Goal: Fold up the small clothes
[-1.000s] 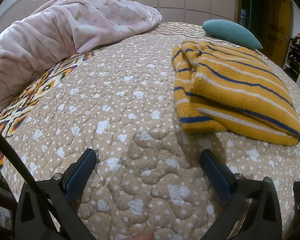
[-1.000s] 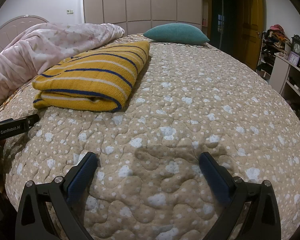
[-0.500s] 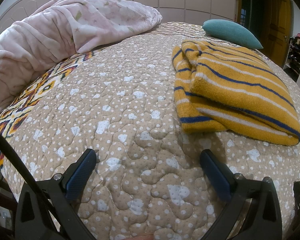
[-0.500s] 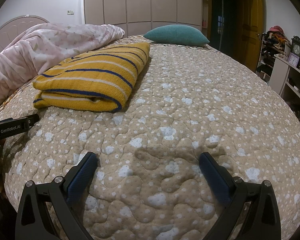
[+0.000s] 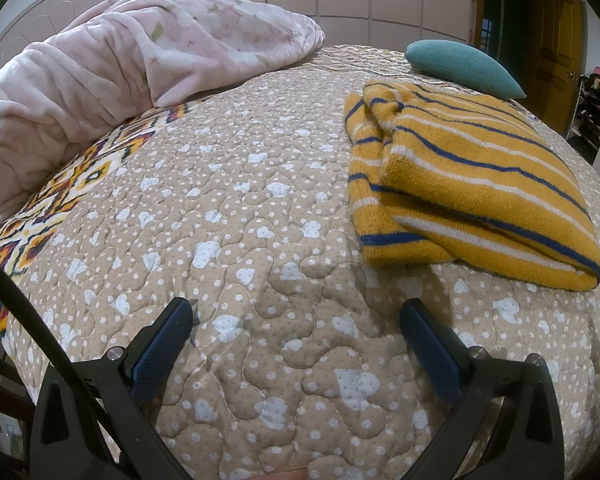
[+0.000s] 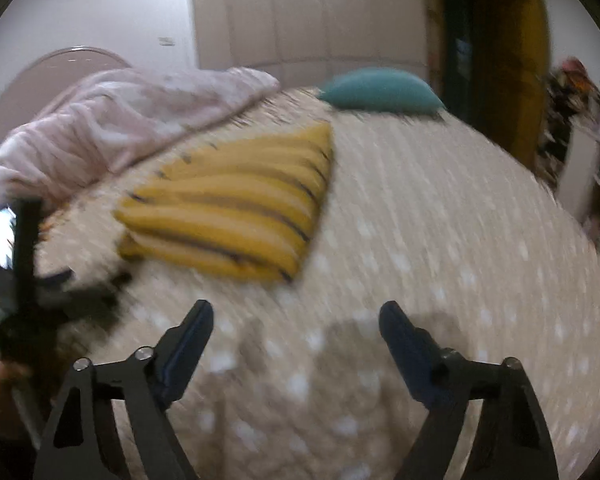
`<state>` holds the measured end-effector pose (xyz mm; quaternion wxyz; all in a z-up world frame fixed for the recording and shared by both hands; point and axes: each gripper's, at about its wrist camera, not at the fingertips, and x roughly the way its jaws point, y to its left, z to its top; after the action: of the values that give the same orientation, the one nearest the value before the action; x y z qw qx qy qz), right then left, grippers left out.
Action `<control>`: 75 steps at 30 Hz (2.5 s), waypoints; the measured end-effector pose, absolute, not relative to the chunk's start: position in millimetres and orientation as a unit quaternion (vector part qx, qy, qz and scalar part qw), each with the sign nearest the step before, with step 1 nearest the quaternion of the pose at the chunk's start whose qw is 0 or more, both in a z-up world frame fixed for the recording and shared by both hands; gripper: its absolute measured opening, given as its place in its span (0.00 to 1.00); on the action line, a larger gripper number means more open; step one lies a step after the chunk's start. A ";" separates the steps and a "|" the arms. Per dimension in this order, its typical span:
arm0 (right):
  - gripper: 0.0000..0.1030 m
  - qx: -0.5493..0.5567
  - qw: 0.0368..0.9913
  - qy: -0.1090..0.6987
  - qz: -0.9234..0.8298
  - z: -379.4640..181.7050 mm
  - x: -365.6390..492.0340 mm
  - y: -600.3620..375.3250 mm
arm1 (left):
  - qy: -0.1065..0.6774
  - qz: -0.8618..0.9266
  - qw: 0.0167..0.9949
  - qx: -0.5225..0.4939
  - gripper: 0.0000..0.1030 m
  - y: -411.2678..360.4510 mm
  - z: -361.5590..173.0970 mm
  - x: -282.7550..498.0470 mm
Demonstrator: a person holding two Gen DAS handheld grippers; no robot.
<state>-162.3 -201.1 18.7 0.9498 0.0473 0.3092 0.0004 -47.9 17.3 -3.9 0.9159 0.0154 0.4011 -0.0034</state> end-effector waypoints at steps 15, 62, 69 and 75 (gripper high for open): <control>0.49 0.030 0.894 0.430 0.120 7.1 -55.9 -157.0 | 0.401 -0.003 0.916 0.014 1.00 17.8 -3.3 -48.5; 0.77 -0.018 0.916 0.399 -0.035 32.5 -105.0 -214.6 | 0.410 0.009 0.912 0.025 1.00 11.1 -2.6 -47.1; 0.77 -0.036 0.918 0.393 -0.035 38.3 -92.0 -208.1 | 0.410 0.009 0.912 0.024 1.00 13.1 -2.8 -46.3; 0.78 -0.059 0.925 0.374 -0.041 45.9 -77.6 -204.0 | 0.421 -0.007 0.907 0.008 1.00 19.3 3.0 -48.5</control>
<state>-77.6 -204.0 45.9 0.9246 -0.0588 0.3742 -0.0406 -48.5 19.3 3.0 0.9068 0.0081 0.4214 -0.0070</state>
